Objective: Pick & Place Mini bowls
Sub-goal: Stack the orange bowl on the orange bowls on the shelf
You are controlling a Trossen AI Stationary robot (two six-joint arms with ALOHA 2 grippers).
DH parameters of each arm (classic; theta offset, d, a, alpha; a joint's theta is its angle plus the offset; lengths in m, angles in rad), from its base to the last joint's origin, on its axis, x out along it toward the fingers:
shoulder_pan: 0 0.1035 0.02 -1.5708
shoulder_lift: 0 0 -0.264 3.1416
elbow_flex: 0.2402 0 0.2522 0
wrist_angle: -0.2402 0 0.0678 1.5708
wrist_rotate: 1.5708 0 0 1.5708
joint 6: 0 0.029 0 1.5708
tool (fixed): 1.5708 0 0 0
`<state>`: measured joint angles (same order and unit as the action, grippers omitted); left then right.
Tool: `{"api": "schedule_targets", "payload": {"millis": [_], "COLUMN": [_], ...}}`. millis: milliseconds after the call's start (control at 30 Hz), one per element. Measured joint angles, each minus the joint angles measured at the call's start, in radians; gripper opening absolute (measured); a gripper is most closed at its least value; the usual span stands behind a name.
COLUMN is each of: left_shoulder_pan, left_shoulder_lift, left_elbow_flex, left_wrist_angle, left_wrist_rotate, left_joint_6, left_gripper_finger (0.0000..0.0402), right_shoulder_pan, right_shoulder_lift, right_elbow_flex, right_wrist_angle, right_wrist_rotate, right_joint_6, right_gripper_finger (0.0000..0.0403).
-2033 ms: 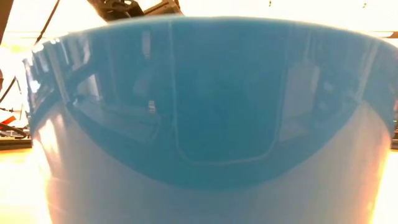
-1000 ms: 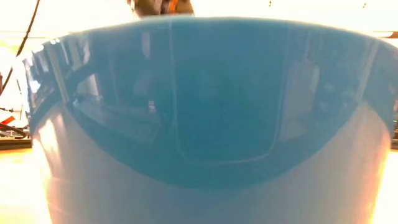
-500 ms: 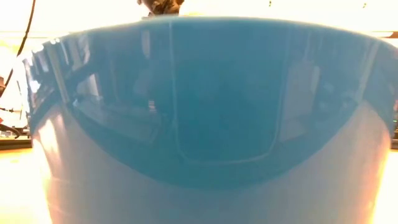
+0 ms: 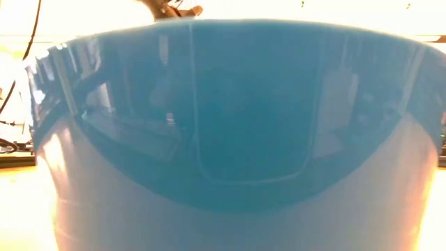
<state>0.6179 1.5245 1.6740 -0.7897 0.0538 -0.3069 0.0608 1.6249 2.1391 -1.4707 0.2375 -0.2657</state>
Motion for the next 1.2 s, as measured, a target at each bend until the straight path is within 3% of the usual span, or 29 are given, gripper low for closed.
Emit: {"api": "schedule_targets", "payload": {"millis": [567,1200], "left_shoulder_pan": [0.044,0.055], "left_shoulder_lift": [0.220,0.265], "left_elbow_flex": [0.107,0.107], "left_wrist_angle": [0.004,-0.006], "left_wrist_rotate": [0.011,0.008], "left_joint_6": [0.083,0.135], "left_gripper_finger": [0.0000,0.0012], "right_shoulder_pan": [0.000,0.000], "right_shoulder_lift": [0.000,0.000], "right_elbow_flex": [0.000,0.000], "right_wrist_angle": [0.022,0.022], "right_wrist_rotate": [0.000,0.000], "right_joint_6": [-0.004,-0.011], "right_gripper_finger": [0.0008,0.0008]}}
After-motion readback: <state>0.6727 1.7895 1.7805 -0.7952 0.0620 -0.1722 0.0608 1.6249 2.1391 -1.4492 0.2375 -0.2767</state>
